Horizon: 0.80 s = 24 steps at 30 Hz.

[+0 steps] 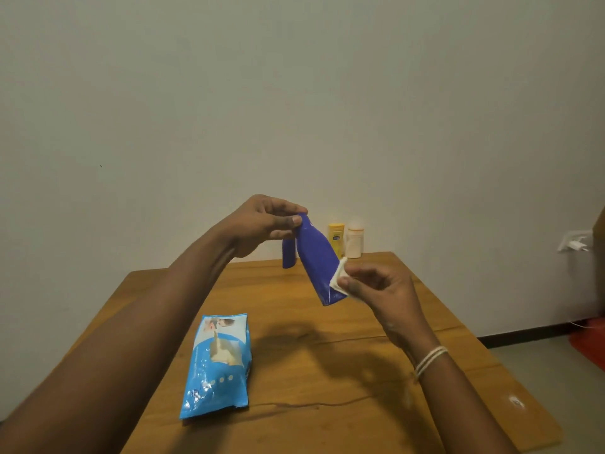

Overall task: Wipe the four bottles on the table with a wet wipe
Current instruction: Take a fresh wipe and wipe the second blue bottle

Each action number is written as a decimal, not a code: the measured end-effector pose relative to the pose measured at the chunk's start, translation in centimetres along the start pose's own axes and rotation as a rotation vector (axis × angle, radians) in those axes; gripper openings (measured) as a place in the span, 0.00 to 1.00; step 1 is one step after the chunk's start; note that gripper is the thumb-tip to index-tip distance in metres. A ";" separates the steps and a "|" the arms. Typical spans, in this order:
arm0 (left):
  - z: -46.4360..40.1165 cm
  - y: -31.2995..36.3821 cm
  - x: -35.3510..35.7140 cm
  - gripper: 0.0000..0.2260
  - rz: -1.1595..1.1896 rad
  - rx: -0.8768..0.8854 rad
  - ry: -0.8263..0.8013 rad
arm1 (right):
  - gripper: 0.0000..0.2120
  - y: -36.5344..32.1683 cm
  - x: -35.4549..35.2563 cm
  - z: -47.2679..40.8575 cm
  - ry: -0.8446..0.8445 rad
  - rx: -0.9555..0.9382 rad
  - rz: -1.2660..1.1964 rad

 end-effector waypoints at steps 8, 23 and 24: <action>-1.0 0.9 2.6 0.09 -0.086 -0.095 0.060 | 0.12 -0.9 2.7 -0.5 0.150 -0.206 0.503; -0.4 0.8 4.0 0.09 -0.177 -0.379 0.077 | 0.08 -2.2 4.5 -0.4 0.266 -0.435 0.763; -0.4 0.9 4.2 0.08 -0.182 -0.400 0.058 | 0.07 -2.9 4.7 -0.7 0.271 -0.450 0.780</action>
Point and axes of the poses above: each hand's wrist, its own z-axis away from the middle knuckle, its own x-axis out of the palm, y = z × x, the point moved 3 cm from there along -z, towards the middle knuckle, and after that the axes turned 10 degrees about -y, right-handed, at the moved point
